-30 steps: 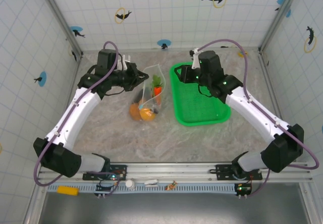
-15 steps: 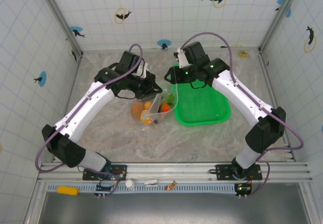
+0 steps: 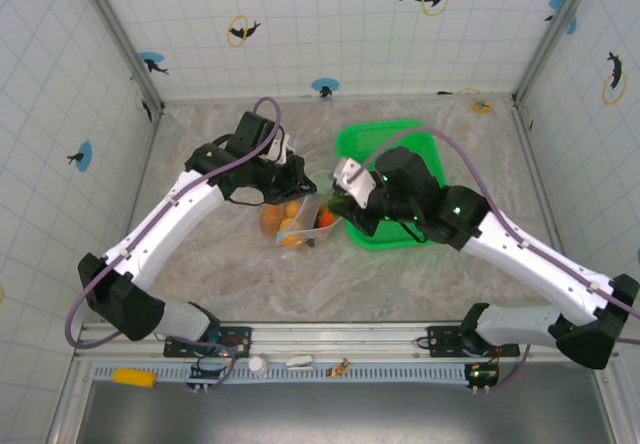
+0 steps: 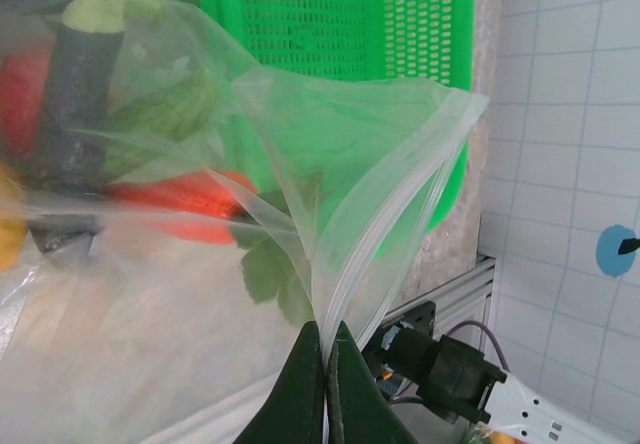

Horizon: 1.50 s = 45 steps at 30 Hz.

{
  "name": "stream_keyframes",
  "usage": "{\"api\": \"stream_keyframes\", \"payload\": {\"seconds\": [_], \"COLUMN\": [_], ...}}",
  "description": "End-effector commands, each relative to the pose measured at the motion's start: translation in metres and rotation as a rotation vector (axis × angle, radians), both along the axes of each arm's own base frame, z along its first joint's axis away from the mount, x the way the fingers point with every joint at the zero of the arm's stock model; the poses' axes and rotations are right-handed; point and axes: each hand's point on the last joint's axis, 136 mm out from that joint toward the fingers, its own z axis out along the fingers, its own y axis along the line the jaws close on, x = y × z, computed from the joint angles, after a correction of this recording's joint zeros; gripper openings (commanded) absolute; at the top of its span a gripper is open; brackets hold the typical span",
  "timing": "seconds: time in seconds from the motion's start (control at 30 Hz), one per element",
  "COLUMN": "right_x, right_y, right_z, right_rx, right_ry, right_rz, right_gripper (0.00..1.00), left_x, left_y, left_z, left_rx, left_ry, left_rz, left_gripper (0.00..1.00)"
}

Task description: Place the food in the zip-top bag and seal the zipper

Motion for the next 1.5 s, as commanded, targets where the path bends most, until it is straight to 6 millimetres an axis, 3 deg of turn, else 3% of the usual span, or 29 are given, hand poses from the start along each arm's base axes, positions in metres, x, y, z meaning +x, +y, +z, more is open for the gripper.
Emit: {"api": "stream_keyframes", "payload": {"seconds": [0.0,0.2,0.37,0.53,0.87,1.03,1.17,1.27,1.37,1.47], "right_x": [-0.008,-0.020,-0.010,0.004,0.002,0.011,0.014,0.016,0.025,0.038], "right_y": [0.007,0.014,0.033,0.040,0.050,0.054,0.062,0.066,0.068,0.068], "right_z": [-0.007,-0.052,-0.059,-0.086,-0.103,-0.114,-0.109,-0.091,-0.066,-0.042], "right_rx": [-0.163,-0.368,-0.286,-0.350,-0.350,-0.371,-0.346,-0.286,-0.183,-0.053], "right_ry": [-0.318,-0.306,-0.325,-0.312,-0.283,-0.280,-0.276,-0.271,-0.228,-0.123], "right_rz": [0.282,0.400,0.359,0.336,0.328,0.284,0.278,0.262,0.215,0.172], "right_gripper": [0.42,0.45,0.43,0.38,0.34,0.18,0.10,0.05,0.01,0.00], "left_x": [0.001,0.001,-0.001,-0.003,0.002,0.004,0.005,0.019,0.033,0.037], "left_y": [0.002,0.002,0.002,0.003,0.006,0.004,0.004,0.017,0.034,0.052], "left_z": [0.006,0.003,-0.001,-0.002,0.002,0.007,0.012,0.033,0.087,0.137], "left_rx": [-0.028,-0.057,-0.063,-0.074,-0.085,-0.109,-0.119,-0.057,-0.040,-0.051], "left_ry": [-0.014,-0.003,0.001,0.006,-0.006,-0.013,-0.025,-0.133,-0.350,-0.585], "left_rz": [0.014,0.023,0.026,0.029,0.049,0.050,0.042,0.097,0.154,0.195], "left_gripper": [0.00,0.00,0.00,0.00,0.00,0.00,0.02,0.35,0.58,0.61]}}
